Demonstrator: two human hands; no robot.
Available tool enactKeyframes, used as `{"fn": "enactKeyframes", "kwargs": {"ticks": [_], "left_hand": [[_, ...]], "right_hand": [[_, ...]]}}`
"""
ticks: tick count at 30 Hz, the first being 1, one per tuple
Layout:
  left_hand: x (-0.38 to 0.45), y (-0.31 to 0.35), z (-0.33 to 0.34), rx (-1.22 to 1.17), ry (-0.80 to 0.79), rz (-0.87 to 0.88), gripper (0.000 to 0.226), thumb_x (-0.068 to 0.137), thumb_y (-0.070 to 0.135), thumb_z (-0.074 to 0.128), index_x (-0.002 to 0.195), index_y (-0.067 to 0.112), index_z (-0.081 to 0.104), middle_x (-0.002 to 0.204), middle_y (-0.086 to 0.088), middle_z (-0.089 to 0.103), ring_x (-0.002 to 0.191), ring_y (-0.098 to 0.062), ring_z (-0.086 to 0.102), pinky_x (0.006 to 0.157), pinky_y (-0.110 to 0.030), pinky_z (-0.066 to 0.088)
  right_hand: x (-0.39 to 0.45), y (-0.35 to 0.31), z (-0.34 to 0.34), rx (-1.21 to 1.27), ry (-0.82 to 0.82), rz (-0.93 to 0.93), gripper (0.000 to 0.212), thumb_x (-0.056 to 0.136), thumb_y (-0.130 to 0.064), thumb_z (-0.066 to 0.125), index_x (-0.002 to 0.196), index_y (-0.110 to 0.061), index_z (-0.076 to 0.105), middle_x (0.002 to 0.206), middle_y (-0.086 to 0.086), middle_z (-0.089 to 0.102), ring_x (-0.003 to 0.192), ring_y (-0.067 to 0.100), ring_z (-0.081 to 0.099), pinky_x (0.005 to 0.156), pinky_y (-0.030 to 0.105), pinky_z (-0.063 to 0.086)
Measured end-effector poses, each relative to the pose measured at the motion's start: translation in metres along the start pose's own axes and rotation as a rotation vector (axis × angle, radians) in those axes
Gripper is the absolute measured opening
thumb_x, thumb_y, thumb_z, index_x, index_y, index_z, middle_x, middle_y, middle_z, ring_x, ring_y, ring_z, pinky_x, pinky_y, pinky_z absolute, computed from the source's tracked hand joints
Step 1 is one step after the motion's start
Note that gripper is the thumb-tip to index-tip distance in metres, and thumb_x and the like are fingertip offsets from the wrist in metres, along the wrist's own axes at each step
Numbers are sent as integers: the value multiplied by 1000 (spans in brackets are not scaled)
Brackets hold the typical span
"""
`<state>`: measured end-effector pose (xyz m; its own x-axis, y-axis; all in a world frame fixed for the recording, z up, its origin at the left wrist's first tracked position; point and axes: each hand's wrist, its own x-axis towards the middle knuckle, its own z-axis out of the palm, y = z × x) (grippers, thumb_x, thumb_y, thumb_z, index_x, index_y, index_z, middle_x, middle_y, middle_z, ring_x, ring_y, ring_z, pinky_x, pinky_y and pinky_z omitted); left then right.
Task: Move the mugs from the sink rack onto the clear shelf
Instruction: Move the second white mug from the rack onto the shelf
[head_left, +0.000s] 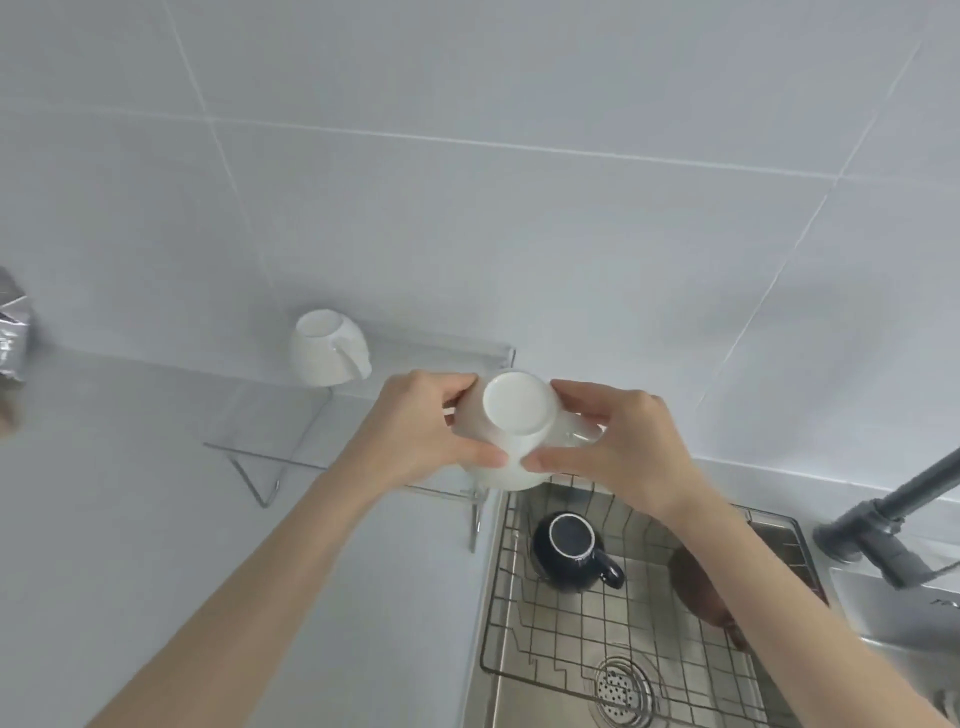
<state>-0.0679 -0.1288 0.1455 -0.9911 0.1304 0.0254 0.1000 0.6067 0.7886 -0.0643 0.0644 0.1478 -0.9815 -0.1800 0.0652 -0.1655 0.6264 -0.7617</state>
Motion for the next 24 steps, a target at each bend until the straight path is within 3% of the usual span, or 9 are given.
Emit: {"fn": "enactKeyframes", "kwargs": {"ticks": [3,6,9,13,15,19,24], "left_hand": [[1,-28,-46,-22,25,-32,43,50,16,86,88,11,66,96,-7,72,90,-11,65,83,-25,54],[3,-61,-83,-93,28,-80,41,51,9,86,85,23,68,90,8,71,81,10,63,70,-4,49],[8,-96,-111,-120,40,-122,49,51,9,86,96,20,69,97,12,72,88,9,64,74,-6,51],[13,-138,-134,-147,39,-166,51,49,7,86,87,36,67,83,32,70,86,10,64,70,-3,48],[16,-155,-140,-164,35,-189,53,50,7,86,90,36,66,82,37,67,88,10,64,71,-3,48],[17,-181,-149,-198,44,-211,54,50,6,86,93,34,67,92,32,67,90,6,65,75,-6,50],[22,-201,-155,-217,31,-215,55,51,5,85,93,34,67,94,32,66,92,6,64,75,-7,51]], "right_hand": [[27,-35,37,27,-42,-28,56,50,-29,86,101,-24,66,102,-1,72,94,14,62,80,22,49],[51,-61,77,75,-67,-24,55,49,-26,87,95,-8,65,105,16,69,102,30,60,91,46,49],[73,-78,113,94,-114,-6,59,49,-26,87,96,0,62,110,22,65,108,35,56,92,55,45],[96,-90,154,87,-180,8,59,52,-25,87,102,-6,63,113,13,68,108,28,59,93,44,48],[105,-93,170,73,-208,6,60,53,-26,86,105,-8,63,112,8,68,106,24,59,92,39,49],[116,-97,196,47,-213,-4,62,53,-27,85,102,2,61,111,18,66,106,32,57,91,48,47],[121,-99,213,53,-209,4,58,54,-27,85,101,-1,62,108,14,68,104,27,59,90,45,49]]}}
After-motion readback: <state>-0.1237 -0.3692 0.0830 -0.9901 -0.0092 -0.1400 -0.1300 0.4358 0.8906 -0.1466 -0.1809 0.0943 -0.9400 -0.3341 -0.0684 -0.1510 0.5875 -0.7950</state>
